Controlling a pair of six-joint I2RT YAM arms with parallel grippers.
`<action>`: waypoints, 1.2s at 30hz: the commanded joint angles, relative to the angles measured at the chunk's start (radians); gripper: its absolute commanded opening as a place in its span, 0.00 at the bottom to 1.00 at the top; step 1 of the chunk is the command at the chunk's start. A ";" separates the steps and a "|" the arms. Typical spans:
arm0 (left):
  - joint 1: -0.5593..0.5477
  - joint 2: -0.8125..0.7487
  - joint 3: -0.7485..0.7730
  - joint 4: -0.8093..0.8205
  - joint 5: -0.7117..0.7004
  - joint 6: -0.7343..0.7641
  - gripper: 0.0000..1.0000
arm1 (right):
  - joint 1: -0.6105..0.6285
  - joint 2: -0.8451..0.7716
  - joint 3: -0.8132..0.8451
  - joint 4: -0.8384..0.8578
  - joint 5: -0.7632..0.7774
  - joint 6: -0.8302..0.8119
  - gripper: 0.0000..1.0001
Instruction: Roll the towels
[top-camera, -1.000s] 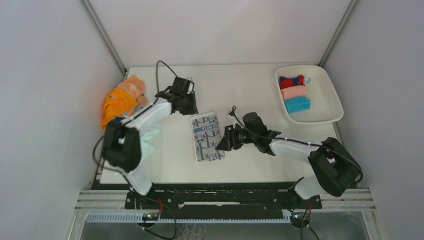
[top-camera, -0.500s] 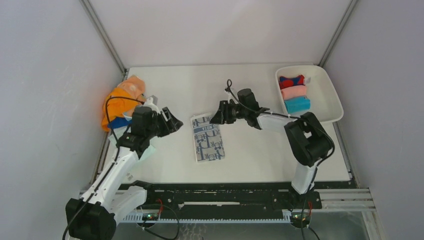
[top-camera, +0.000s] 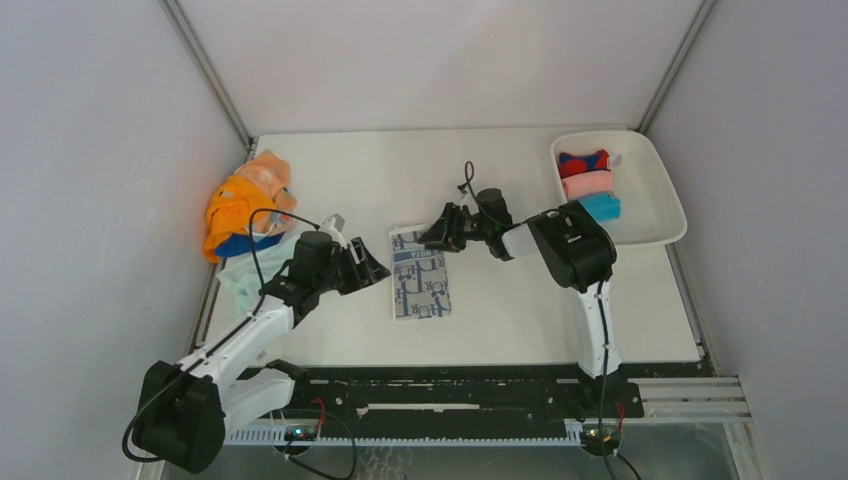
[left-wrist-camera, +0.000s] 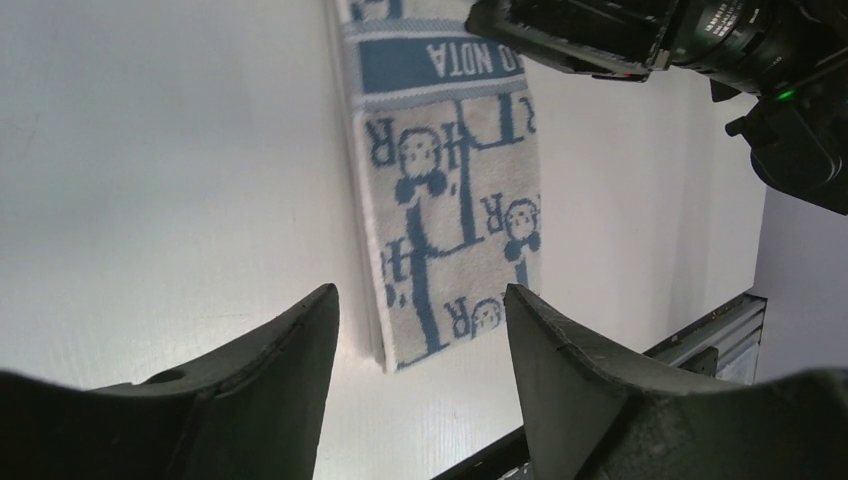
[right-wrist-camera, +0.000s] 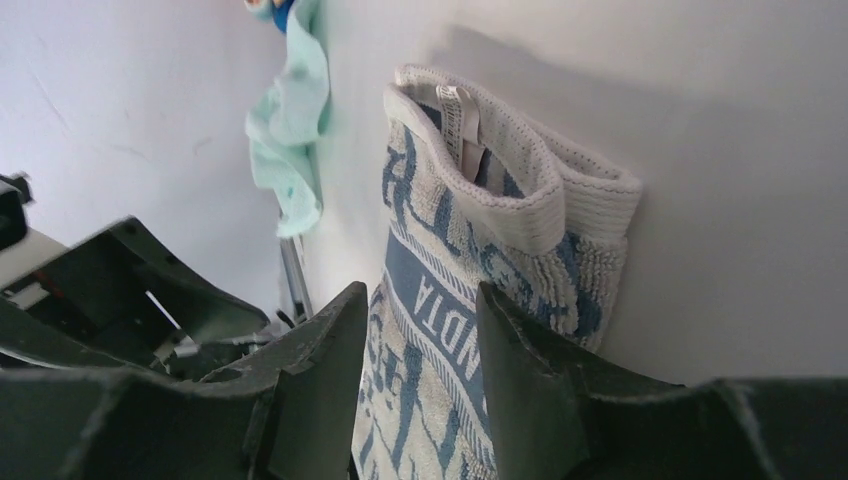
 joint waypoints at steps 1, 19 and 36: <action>-0.003 0.005 0.000 0.077 0.003 -0.024 0.67 | -0.064 -0.006 -0.091 0.182 0.067 0.116 0.45; -0.072 -0.023 -0.083 0.175 0.055 -0.221 0.67 | -0.071 -0.412 -0.320 0.119 -0.112 -0.027 0.47; -0.175 0.207 -0.081 0.346 0.041 -0.338 0.62 | 0.073 -0.294 -0.649 0.384 -0.094 0.076 0.46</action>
